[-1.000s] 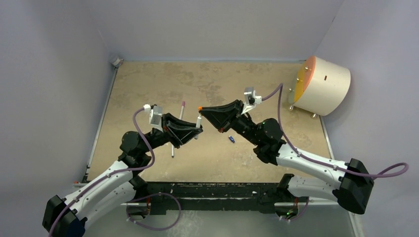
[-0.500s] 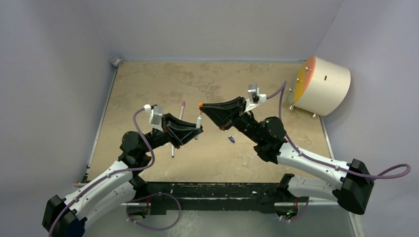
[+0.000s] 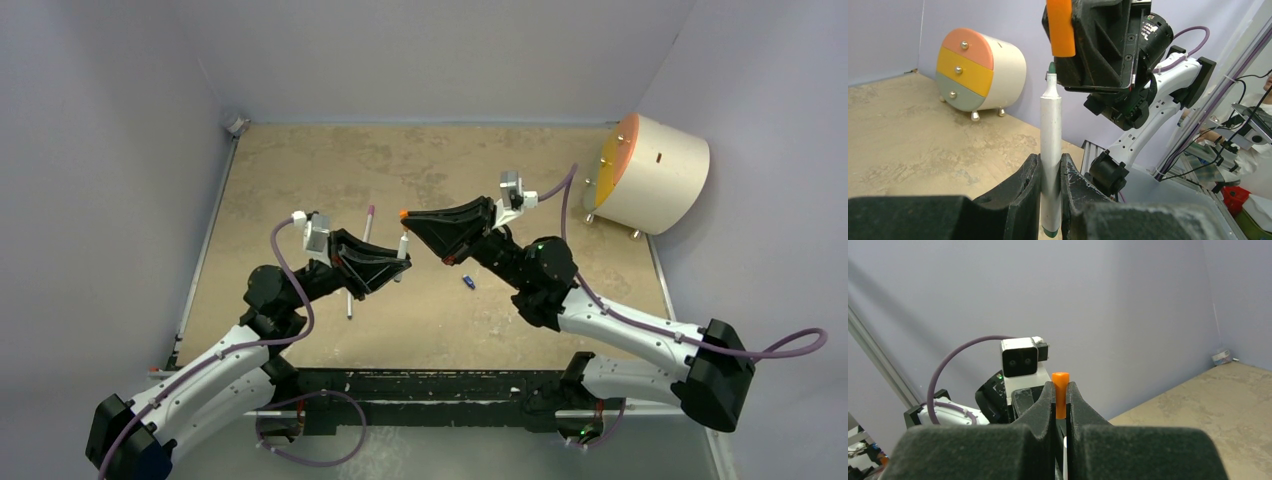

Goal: Insert the pens into the pen caps

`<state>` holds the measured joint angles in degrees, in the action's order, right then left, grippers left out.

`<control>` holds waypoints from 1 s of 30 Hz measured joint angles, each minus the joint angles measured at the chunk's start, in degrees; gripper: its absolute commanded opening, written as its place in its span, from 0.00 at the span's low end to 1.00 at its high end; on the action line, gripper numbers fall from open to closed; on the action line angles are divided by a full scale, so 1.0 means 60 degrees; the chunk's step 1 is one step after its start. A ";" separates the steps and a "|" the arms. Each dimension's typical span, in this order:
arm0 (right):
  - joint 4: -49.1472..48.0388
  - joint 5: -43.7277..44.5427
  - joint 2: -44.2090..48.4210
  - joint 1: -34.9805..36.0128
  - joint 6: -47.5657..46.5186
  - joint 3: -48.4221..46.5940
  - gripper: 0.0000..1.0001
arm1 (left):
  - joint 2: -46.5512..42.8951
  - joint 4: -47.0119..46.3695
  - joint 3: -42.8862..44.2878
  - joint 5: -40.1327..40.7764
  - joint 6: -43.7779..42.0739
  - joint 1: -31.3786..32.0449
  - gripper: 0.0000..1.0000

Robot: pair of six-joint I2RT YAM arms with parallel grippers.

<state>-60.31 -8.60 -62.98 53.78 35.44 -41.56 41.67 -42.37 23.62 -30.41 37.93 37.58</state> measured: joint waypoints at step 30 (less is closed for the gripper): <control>0.0007 0.0087 -0.0211 -0.0004 -0.0069 0.0011 0.00 | 0.0015 -0.0058 0.0015 0.0444 -0.0015 0.0011 0.00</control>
<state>-60.27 -8.08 -64.25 53.76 35.03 -41.50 41.76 -42.72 23.70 -27.75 37.85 37.65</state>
